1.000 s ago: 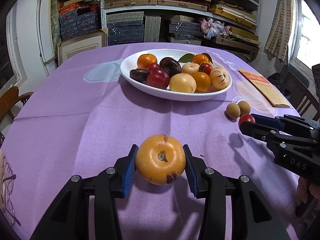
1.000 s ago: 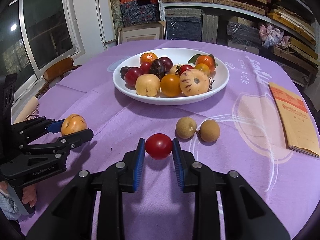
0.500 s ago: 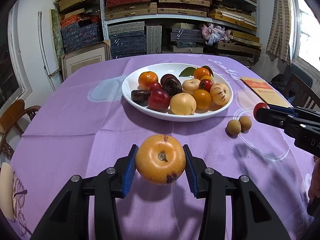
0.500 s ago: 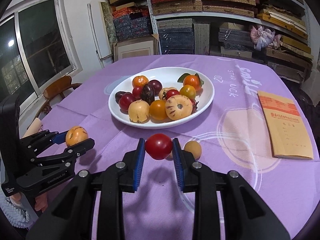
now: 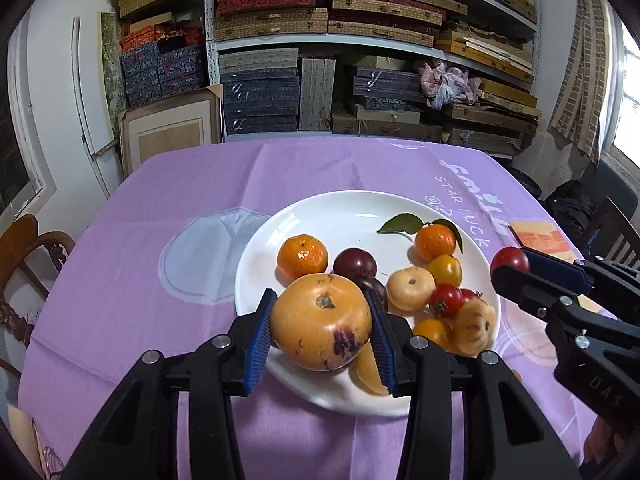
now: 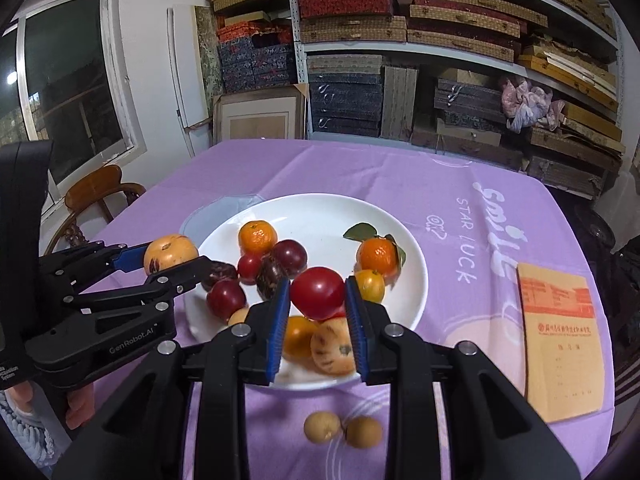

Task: Organize fruits
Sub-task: 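Lower the orange-yellow tomato and cherry tomato onto the plate and open both tools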

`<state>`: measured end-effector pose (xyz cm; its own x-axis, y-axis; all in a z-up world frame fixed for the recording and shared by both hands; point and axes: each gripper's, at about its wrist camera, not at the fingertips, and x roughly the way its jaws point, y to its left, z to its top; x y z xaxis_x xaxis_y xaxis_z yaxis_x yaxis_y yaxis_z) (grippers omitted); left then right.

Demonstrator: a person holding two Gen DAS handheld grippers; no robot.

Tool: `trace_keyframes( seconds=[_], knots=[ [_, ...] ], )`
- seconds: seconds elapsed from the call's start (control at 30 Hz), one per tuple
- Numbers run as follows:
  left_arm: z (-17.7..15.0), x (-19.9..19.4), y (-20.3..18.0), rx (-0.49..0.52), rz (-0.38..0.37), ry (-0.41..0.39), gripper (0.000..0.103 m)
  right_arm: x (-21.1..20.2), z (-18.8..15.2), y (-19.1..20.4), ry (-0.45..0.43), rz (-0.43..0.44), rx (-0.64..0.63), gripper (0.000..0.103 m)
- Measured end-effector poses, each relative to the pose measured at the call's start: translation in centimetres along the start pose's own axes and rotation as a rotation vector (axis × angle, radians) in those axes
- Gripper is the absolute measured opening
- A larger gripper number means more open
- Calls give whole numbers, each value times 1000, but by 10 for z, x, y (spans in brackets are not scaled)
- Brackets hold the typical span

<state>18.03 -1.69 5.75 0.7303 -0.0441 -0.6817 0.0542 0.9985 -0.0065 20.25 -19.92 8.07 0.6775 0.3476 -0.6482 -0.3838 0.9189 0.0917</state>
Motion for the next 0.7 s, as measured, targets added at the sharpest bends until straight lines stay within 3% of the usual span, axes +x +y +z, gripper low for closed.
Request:
trace_keyframes(
  seconds=[0.2,0.37,0.47,0.53,0.57,0.7],
  knots=[
    [9,41,-2,-32,-18,63,45,70,23,-11,88,-11,27,27],
    [14,58,-3,-28,-4,74,45,92,27,-24,115,-8,60,33],
    [15,54,-1,-24,0,53,50,82,25,-36,78,0,88,36],
    [18,46,1,-30,12,29,65,66,21,-43,46,11,112,37],
    [18,39,2,-35,14,14,65,53,19,-47,24,17,122,38],
    [15,9,7,-32,16,-18,69,-4,-1,-58,-72,1,138,64]
  ],
)
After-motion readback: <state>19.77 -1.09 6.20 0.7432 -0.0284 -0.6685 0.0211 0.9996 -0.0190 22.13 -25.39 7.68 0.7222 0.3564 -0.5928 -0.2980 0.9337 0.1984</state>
